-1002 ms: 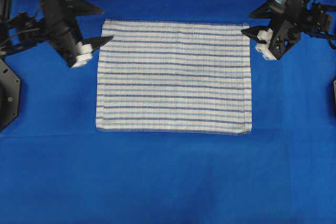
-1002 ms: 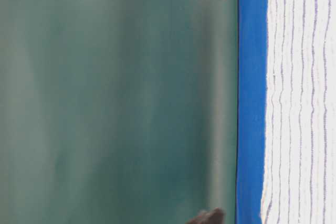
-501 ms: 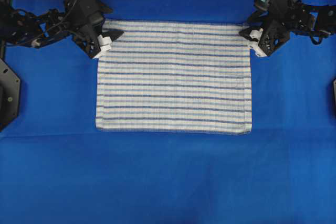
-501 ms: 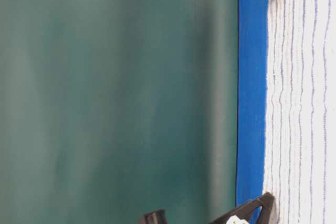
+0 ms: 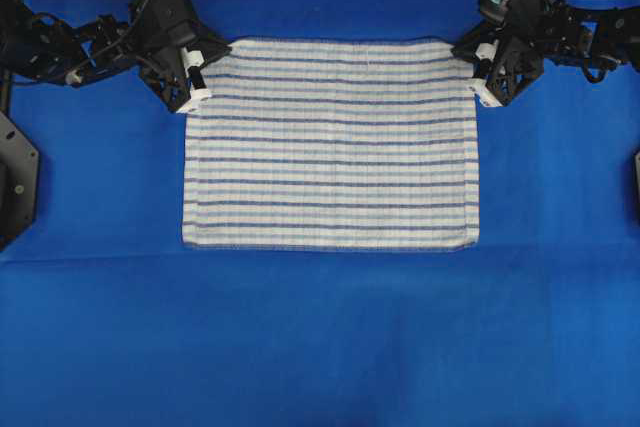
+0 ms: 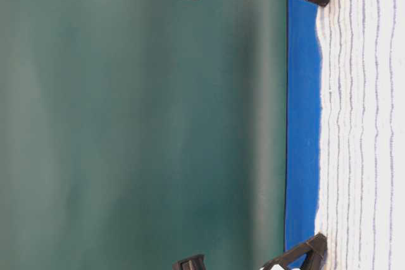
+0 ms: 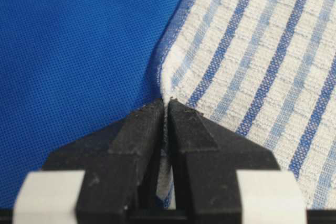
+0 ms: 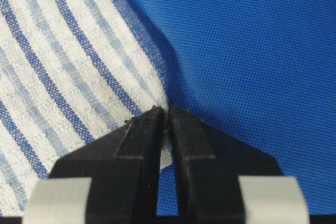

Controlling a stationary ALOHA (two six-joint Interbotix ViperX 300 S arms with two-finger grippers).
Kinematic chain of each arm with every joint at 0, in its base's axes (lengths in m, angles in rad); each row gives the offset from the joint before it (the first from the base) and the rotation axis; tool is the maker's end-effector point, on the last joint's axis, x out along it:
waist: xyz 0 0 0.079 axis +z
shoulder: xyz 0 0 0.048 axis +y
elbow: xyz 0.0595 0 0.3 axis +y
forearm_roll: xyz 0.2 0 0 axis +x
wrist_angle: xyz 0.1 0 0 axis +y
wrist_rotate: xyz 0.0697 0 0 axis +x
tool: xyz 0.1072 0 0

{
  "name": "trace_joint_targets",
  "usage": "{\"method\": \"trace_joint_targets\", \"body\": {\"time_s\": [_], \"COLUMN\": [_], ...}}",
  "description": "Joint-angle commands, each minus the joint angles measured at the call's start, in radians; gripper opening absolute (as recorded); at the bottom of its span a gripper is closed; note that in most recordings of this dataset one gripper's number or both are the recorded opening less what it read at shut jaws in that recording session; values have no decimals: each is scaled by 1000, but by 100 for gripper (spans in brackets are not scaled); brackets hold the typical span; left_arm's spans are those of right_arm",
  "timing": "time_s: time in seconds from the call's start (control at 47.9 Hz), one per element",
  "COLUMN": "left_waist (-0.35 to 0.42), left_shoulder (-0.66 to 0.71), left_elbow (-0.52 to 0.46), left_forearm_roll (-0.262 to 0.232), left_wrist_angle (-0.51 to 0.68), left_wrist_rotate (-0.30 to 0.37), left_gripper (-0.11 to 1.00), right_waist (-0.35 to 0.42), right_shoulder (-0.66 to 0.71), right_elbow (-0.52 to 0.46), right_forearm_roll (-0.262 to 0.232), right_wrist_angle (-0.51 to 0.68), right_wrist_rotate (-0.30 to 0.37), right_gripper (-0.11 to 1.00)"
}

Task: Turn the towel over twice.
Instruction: 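Lift the far corners with both grippers and pull upward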

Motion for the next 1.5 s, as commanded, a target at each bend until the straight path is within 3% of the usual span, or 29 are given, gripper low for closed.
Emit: {"method": "trace_joint_targets", "body": {"time_s": [0.0,0.376,0.668,1.023,1.232,1.482], "left_waist": [6,44,118,141,150,149], "left_shoulder": [-11,-104,-247,-425,-476,-512], "left_elbow": [-11,-71,-143,-172,-186,-216], "left_forearm_roll": [-2,-2,0,0,0,0], "left_wrist_angle": [5,81,176,173,155,155], "left_wrist_rotate": [3,28,28,34,81,89], "left_gripper": [1,1,1,1,1,1], "right_waist": [-3,-38,-120,-144,-144,-140], "right_shoulder": [-6,-37,-117,-296,-348,-402], "right_elbow": [-11,-64,-156,-270,-318,-357], "right_forearm_roll": [-2,0,-12,-14,-15,-15], "right_wrist_angle": [-3,12,127,279,311,337], "right_wrist_rotate": [-3,-5,-48,-127,-152,-161], "right_gripper": [7,7,7,7,7,7]}}
